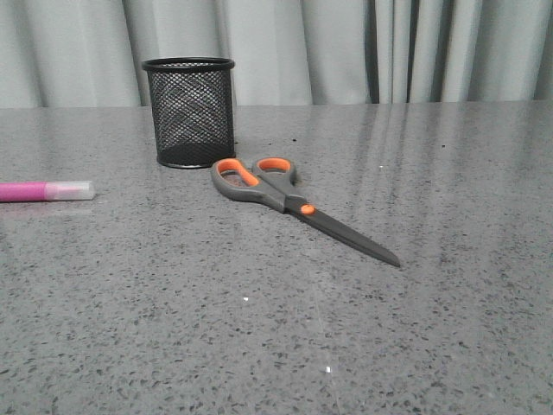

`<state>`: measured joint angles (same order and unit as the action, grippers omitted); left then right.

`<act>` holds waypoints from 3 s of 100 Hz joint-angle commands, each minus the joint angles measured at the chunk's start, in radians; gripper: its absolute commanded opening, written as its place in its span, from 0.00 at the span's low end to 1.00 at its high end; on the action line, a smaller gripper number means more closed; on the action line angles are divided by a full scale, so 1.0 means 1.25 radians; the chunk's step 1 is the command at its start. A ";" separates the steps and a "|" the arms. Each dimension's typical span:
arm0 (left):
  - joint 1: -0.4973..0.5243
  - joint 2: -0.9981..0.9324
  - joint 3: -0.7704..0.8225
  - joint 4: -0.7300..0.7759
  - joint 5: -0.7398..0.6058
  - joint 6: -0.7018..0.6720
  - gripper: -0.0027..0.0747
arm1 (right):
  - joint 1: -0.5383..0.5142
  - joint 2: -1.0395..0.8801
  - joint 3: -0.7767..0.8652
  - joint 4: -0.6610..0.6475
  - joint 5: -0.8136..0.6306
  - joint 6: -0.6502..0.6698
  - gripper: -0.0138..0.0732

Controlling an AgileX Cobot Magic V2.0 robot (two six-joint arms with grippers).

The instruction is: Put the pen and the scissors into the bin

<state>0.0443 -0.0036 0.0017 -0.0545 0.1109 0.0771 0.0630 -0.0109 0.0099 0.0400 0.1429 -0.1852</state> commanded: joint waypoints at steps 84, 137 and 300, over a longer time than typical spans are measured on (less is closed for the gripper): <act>-0.005 -0.026 0.035 -0.007 -0.058 -0.009 0.01 | -0.005 -0.015 0.012 -0.007 -0.075 -0.002 0.07; -0.005 -0.026 0.035 -0.269 -0.058 -0.009 0.01 | -0.005 -0.015 0.012 0.200 -0.133 -0.002 0.07; -0.005 0.527 -0.531 -0.308 0.373 0.135 0.58 | -0.005 0.646 -0.594 0.285 0.300 -0.058 0.67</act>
<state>0.0443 0.6263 -0.6265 -0.3921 0.6465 0.2281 0.0630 0.7980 -0.6964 0.3921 0.5754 -0.2383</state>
